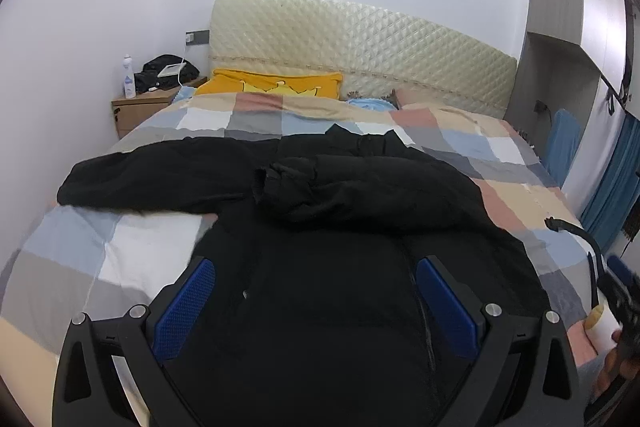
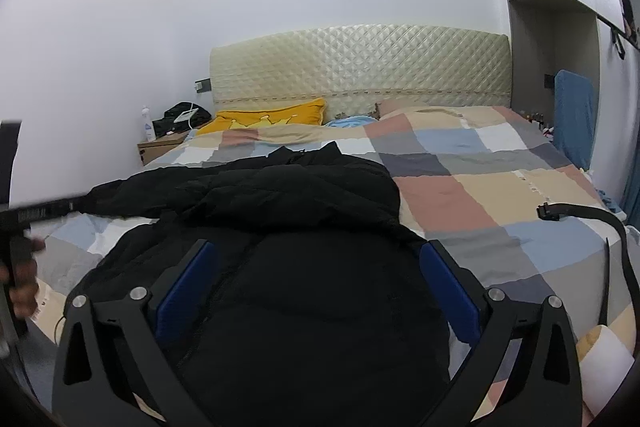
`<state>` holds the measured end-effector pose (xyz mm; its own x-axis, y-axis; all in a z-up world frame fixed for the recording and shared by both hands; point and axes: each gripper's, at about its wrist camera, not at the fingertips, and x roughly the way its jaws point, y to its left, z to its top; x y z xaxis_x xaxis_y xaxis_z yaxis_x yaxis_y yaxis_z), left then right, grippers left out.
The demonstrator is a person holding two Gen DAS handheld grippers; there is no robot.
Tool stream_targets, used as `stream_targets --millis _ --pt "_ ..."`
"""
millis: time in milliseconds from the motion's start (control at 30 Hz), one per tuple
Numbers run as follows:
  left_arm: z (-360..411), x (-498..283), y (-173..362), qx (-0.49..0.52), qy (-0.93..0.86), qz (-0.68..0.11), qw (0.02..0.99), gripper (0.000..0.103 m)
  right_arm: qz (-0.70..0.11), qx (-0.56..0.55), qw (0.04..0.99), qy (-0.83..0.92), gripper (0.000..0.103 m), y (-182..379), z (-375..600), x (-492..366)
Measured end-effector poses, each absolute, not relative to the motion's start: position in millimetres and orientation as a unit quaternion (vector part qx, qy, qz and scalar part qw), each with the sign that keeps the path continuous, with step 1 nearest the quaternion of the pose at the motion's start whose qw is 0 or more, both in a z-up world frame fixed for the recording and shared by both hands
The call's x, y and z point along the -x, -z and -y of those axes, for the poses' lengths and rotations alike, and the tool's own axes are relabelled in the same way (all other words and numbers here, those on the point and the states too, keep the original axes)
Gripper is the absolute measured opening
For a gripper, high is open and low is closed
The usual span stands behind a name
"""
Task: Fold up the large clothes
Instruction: 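Move the left gripper to the cuff of the other sleeve, then grasp the sleeve cuff with the left gripper and lift it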
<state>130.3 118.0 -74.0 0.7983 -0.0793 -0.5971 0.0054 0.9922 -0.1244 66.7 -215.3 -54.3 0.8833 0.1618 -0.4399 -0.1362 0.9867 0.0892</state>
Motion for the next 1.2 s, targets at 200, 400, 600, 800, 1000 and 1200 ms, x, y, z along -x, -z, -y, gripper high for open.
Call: stream_targets --millis 200,400,600,800,1000,1200 --pt "-188.2 -184.3 46.7 0.111 -0.025 -0.288 0.951 0.102 -0.236 -0.049 0.967 -0.081 0.102 56.6 224.2 -74.1" --pt "-276.6 -243.7 63.2 0.148 -0.061 -0.305 0.939 0.102 -0.239 -0.058 0.967 -0.069 0.102 61.7 228.8 -80.1" --pt "-359.2 -276.9 106.7 0.155 -0.115 -0.344 0.919 0.102 -0.244 -0.077 0.965 -0.066 0.102 69.9 230.5 -98.6" --pt "-437.2 -285.5 152.4 0.217 -0.149 -0.361 0.895 0.102 -0.257 -0.065 0.962 -0.065 0.102 78.8 216.2 -121.8" --pt "-495.8 -283.7 202.7 0.304 -0.131 -0.349 0.877 0.100 -0.279 -0.050 0.956 -0.071 0.102 89.8 201.2 -141.4" --pt "-544.1 -283.0 255.2 0.456 -0.121 -0.300 0.829 0.100 -0.297 -0.033 0.952 -0.069 0.102 99.7 191.0 -156.5"
